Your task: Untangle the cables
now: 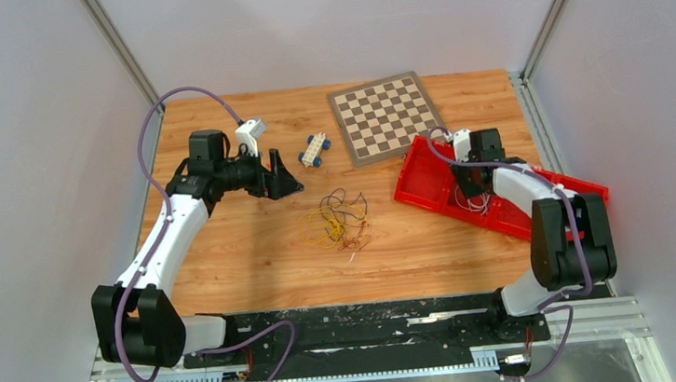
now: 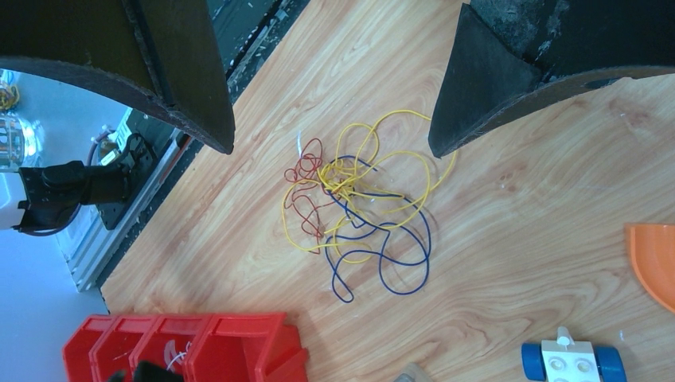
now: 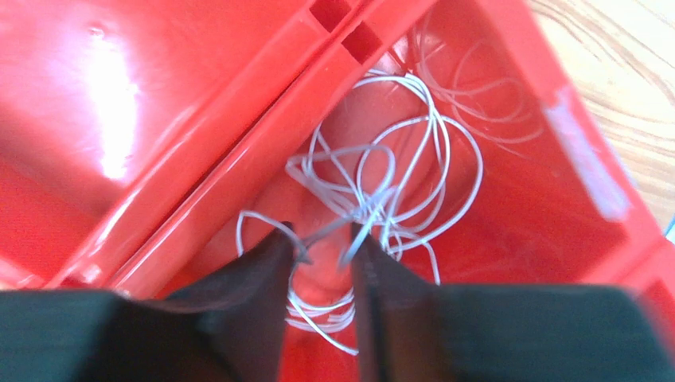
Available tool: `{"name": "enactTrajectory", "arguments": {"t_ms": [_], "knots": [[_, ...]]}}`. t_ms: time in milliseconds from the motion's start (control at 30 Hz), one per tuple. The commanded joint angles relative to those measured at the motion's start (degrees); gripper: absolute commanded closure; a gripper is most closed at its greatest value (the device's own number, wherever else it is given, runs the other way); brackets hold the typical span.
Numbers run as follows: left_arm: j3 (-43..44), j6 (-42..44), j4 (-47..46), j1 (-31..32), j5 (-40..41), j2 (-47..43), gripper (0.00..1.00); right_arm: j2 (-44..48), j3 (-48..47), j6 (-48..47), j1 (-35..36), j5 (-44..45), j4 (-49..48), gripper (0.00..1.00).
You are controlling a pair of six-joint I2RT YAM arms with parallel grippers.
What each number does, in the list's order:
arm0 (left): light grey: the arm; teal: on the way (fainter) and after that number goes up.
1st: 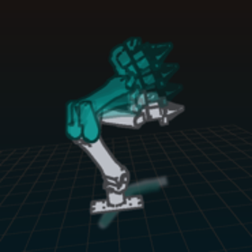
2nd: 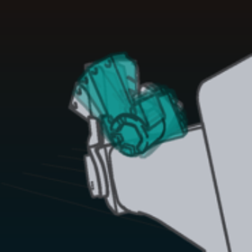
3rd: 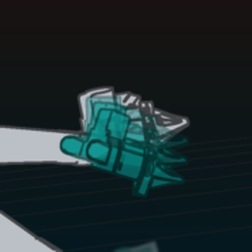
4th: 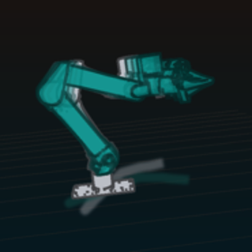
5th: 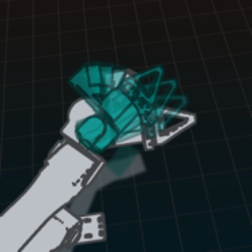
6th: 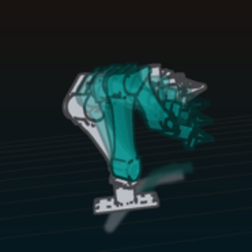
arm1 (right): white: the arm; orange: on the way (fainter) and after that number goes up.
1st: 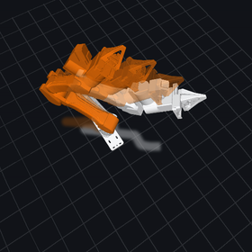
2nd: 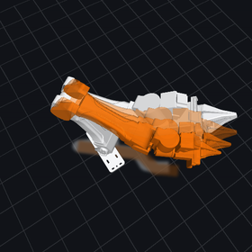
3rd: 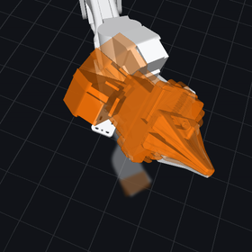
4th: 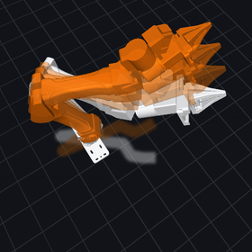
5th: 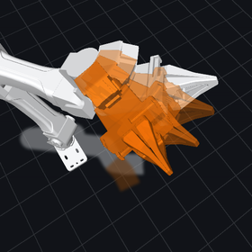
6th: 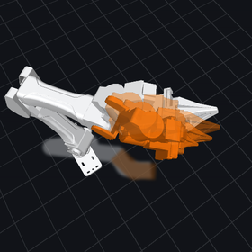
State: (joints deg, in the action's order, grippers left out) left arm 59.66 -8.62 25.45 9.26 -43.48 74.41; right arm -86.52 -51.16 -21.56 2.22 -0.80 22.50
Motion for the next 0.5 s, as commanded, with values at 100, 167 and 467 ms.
{"name": "enactTrajectory", "arguments": {"t_ms": [100, 167, 467], "knots": [[0.0, 1.58, -1.63, -0.36, 0.63, 0.21, 0.0, 11.59, -15.48, -3.93, -1.08, -12.39, 22.73, 0.3], [-0.73, 1.73, -1.7, -0.34, 1.17, 0.42, 0.0, 12.76, -16.92, -6.25, -1.03, -15.84, 26.38, 0.21], [-5.72, 0.39, -4.46, -0.55, -2.57, 5.13, 0.06, 6.02, -18.36, -1.13, 5.19, -35.9, 26.51, 0.2]]}}
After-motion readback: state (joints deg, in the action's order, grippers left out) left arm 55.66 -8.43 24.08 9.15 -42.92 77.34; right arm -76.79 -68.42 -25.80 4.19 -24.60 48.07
